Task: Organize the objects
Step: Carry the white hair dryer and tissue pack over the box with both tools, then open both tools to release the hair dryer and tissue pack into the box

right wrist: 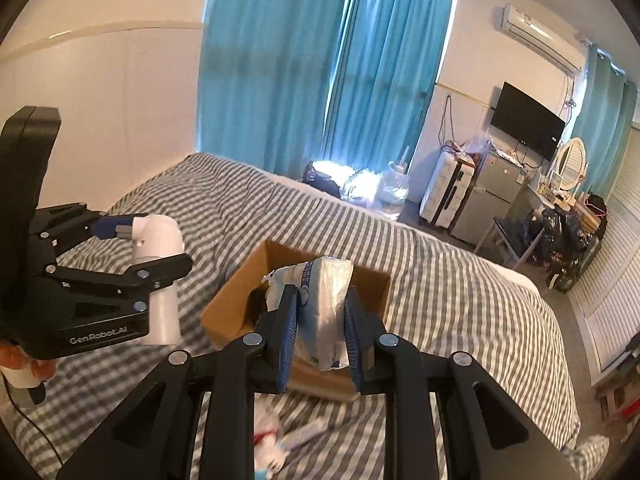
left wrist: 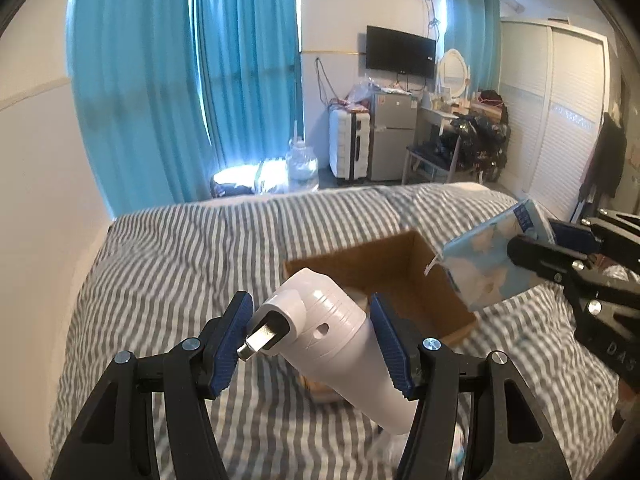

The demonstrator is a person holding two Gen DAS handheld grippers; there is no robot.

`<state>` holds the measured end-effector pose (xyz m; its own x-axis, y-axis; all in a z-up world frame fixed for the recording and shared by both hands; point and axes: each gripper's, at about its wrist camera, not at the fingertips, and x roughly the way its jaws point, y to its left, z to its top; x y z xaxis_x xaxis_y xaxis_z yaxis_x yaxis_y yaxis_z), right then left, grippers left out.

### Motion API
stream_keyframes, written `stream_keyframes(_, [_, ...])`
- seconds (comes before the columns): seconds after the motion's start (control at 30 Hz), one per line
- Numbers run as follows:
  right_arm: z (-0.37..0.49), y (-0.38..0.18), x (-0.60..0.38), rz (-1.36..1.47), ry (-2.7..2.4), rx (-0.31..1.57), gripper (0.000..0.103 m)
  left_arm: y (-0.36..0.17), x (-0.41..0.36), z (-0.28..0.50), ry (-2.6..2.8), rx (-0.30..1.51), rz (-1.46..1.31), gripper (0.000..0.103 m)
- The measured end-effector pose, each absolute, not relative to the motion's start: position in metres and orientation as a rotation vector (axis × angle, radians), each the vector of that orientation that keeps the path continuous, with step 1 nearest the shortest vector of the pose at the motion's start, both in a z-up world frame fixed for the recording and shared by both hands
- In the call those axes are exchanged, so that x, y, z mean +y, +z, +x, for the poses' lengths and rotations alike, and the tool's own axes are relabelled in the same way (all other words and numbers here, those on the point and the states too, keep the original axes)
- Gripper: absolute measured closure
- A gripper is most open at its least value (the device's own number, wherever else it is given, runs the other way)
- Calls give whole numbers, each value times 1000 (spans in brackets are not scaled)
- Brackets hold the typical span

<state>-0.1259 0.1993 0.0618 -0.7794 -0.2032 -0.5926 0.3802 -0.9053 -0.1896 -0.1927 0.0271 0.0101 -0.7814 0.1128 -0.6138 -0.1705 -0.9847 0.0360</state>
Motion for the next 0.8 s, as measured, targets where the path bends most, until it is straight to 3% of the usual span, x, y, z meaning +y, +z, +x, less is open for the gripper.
stream_keyframes(0.2, [-181,55,203,864,-2668,411,82,-5,38,-250,2810,155,-989,41])
stream_keyframes(0.47, [-259,-1,206,1000,-2636,383,82,-68,57,-308,2756,216,-1115,41])
stream_keyframes(0.8, [-279,-54,211,1096,-2619,372,79,-118,59,-328,2712,211,-1209,40])
